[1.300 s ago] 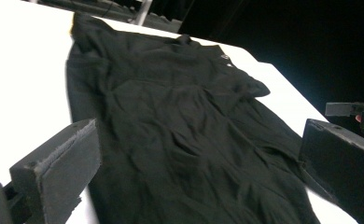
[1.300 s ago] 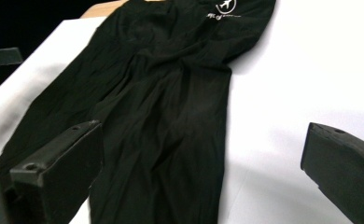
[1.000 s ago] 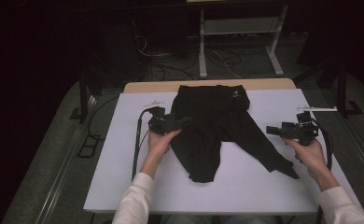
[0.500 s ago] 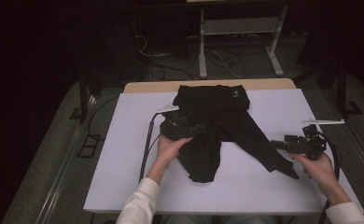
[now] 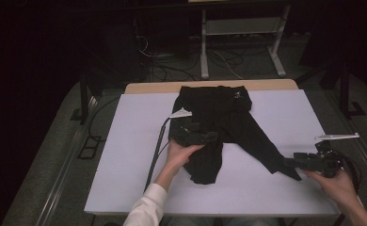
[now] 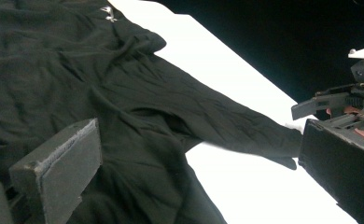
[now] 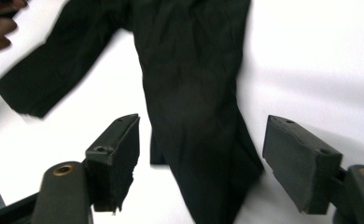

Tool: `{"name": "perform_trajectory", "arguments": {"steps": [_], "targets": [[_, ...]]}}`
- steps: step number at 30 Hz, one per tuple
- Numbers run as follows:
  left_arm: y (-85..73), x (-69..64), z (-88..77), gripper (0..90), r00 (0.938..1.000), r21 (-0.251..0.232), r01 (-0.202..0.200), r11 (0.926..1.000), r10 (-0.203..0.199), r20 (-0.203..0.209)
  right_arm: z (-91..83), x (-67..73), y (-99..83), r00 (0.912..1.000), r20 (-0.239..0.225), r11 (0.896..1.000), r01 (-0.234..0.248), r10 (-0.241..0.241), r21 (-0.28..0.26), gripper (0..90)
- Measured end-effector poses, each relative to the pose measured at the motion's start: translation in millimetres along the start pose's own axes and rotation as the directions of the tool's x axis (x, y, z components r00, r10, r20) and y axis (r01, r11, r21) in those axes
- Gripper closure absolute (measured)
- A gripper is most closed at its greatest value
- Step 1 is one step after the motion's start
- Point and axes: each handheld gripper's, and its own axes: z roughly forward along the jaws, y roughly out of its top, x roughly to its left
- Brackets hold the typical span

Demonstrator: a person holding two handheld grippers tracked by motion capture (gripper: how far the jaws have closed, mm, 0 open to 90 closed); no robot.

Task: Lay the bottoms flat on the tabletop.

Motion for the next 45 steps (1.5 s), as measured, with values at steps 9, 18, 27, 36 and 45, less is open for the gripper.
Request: {"name": "perform_trajectory", "arguments": {"steps": [9,18,27,36,45], "targets": [[-3.2,-5.8,11.5,0.1,0.9997,0.013,-0.003,0.9999,0.002,0.023,-11.0,-3.7,-20.1,0.9972,0.058,0.993,-0.053,0.047,0.105,45.4],[-4.6,-6.0,13.9,0.1,0.9997,0.022,-0.002,0.9998,0.001,0.022,-9.4,-4.1,-17.4,0.9813,-0.146,0.975,-0.096,0.126,0.198,88.1],[-4.7,-9.6,21.5,0.4,0.9991,0.037,-0.007,0.9993,0.005,0.043,-23.0,-1.3,33.7,0.9764,-0.203,0.997,-0.077,0.074,-0.007,88.3],[-3.8,-20.2,40.5,3.0,0.9954,0.086,-0.054,0.9948,0.047,0.084,-3.8,-32.7,56.2,0.9899,-0.091,0.987,-0.118,0.109,-0.106,88.3],[0.6,-46.3,73.6,13.9,0.9786,0.127,-0.143,0.9815,0.122,0.166,10.9,-59.3,50.3,0.9816,-0.058,0.977,-0.187,0.182,-0.102,88.0]]}}
